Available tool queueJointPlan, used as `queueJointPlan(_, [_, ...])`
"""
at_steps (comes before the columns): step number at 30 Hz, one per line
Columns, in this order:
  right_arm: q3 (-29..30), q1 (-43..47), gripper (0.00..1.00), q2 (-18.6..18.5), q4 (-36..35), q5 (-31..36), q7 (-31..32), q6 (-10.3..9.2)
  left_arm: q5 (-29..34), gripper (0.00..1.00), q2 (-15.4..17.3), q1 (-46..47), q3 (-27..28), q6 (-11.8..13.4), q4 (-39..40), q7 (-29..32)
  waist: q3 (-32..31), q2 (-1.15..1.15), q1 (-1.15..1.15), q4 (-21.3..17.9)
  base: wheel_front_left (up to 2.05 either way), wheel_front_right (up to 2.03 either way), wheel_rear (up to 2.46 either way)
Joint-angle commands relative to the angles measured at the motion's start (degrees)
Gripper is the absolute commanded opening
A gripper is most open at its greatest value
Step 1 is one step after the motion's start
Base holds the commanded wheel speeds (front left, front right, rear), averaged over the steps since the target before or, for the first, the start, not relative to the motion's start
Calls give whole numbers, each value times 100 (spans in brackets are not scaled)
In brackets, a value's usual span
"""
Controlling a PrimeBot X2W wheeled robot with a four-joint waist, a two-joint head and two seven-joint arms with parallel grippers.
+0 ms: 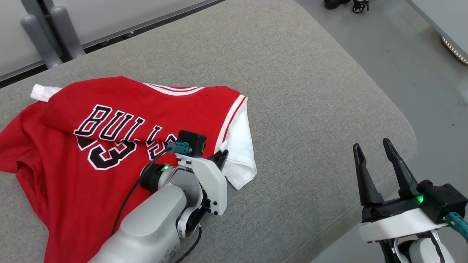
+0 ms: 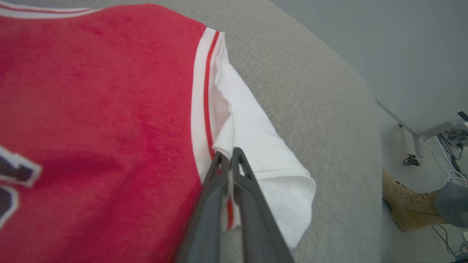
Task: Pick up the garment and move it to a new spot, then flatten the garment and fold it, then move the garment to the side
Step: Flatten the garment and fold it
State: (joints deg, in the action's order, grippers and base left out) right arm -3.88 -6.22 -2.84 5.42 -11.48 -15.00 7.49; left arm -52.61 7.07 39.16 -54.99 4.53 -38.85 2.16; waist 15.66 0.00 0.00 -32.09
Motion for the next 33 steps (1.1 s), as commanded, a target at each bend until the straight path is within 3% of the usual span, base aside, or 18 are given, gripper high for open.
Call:
queueJointPlan(1, [13,-17,100,-16,-15,-15,-28,1,-18,0,1,97,-30,-57,-66,-7,1,0,0,0,0,0,0])
queueJointPlan(13, [182,212,100,-16,-67,-65,-28,1,322,0,-370,486,-565,-450,29,-352,7,0,0,-34,0,0,0])
queueJointPlan(14, [179,216,100,-17,-67,-69,-28,1,299,29,-385,468,-636,-502,71,-393,8,0,0,-38,0,0,0])
queueJointPlan(15, [174,215,100,-16,-67,-68,-28,1,276,100,-388,434,-738,-557,104,-392,10,0,0,-42,0,0,0])
queueJointPlan(20, [111,140,100,-15,-53,-93,-28,1,-5,100,-394,332,-1168,-509,618,-509,0,0,0,-49,0,0,0])
queueJointPlan(26, [-38,1,100,-21,-33,149,-28,0,-172,100,-387,229,-937,-189,860,-1245,-146,0,0,128,0,0,0])
queueJointPlan(28, [10,-29,100,-19,-83,291,-28,1,-85,100,-177,146,-766,-34,916,-1491,-228,0,0,348,0,0,0])
queueJointPlan(32, [100,72,100,-216,-208,488,-29,1,203,100,414,-410,-138,504,1513,-1726,-609,0,0,1009,0,0,0])
queueJointPlan(33, [100,72,100,-216,-208,488,-29,1,203,100,414,-410,-138,504,1513,-1726,-609,0,0,1009,0,0,0])
